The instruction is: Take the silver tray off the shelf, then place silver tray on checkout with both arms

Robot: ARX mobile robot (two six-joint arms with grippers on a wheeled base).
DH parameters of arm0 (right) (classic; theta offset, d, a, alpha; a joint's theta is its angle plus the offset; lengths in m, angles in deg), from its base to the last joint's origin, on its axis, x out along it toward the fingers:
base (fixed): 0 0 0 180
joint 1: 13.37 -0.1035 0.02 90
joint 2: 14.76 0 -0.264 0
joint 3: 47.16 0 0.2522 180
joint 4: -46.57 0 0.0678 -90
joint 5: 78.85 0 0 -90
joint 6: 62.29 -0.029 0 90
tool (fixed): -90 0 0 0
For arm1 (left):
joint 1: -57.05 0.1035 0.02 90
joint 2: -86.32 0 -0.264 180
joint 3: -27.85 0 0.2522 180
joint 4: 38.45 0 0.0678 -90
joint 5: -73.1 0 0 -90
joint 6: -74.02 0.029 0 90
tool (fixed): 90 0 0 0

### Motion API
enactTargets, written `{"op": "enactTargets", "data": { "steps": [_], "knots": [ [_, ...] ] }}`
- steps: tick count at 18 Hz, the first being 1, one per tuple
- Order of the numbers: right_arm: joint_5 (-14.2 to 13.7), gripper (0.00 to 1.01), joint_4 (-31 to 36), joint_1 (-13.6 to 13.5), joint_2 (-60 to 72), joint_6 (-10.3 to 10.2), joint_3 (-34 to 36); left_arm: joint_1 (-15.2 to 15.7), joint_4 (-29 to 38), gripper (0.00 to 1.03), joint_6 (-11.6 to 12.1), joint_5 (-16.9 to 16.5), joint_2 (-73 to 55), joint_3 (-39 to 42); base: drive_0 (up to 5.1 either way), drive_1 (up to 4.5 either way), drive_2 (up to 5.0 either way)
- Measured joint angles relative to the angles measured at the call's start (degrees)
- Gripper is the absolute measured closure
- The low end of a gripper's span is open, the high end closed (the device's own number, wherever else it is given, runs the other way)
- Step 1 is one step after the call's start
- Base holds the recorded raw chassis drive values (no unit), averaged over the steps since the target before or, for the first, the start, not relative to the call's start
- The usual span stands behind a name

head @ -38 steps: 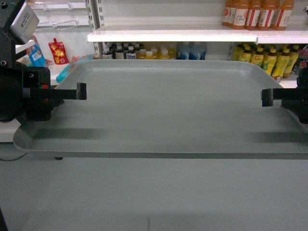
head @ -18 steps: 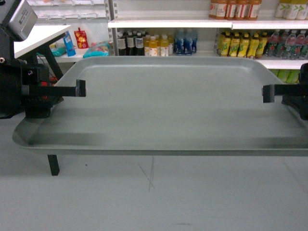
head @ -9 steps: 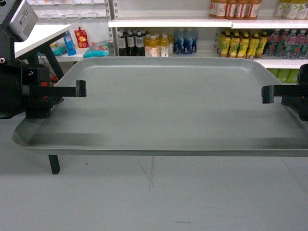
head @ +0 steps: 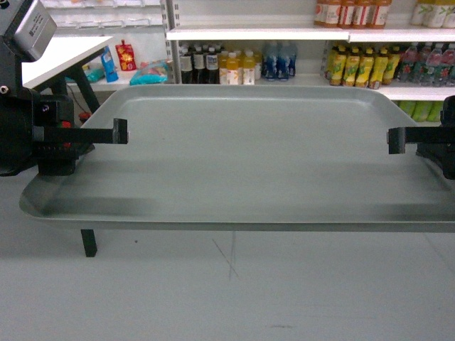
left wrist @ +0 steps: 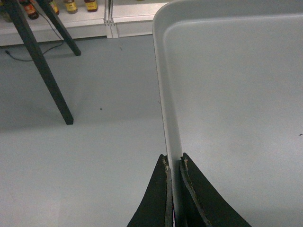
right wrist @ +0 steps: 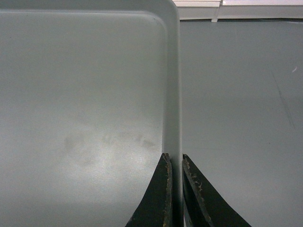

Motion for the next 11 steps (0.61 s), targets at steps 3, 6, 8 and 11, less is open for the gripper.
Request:
{"op": "enactTargets", "data": {
  "steps": [3, 6, 8, 11],
  "knots": [
    [0.0, 0.98, 0.1, -0.1, 0.0, 0.0, 0.0, 0.1, 0.0, 0.99, 0.0, 0.0, 0.0, 0.0, -4.9, 2.45, 2.5],
    [0.0, 0.98, 0.2, 0.0, 0.0, 0.0, 0.0, 0.1, 0.1, 0.99, 0.0, 0.0, 0.0, 0.0, -5.0, 2.46, 2.5],
    [0.0, 0.98, 0.1, 0.0, 0.0, 0.0, 0.0, 0.1, -0.2, 0.99, 0.0, 0.0, 0.0, 0.0, -4.9, 2.52, 2.5],
    [0.0, 0.98, 0.1, -0.1, 0.1, 0.0, 0.0, 0.1, -0.1, 0.99, 0.0, 0.0, 0.0, 0.0, -5.1, 2.34, 2.3]
  ]
}}
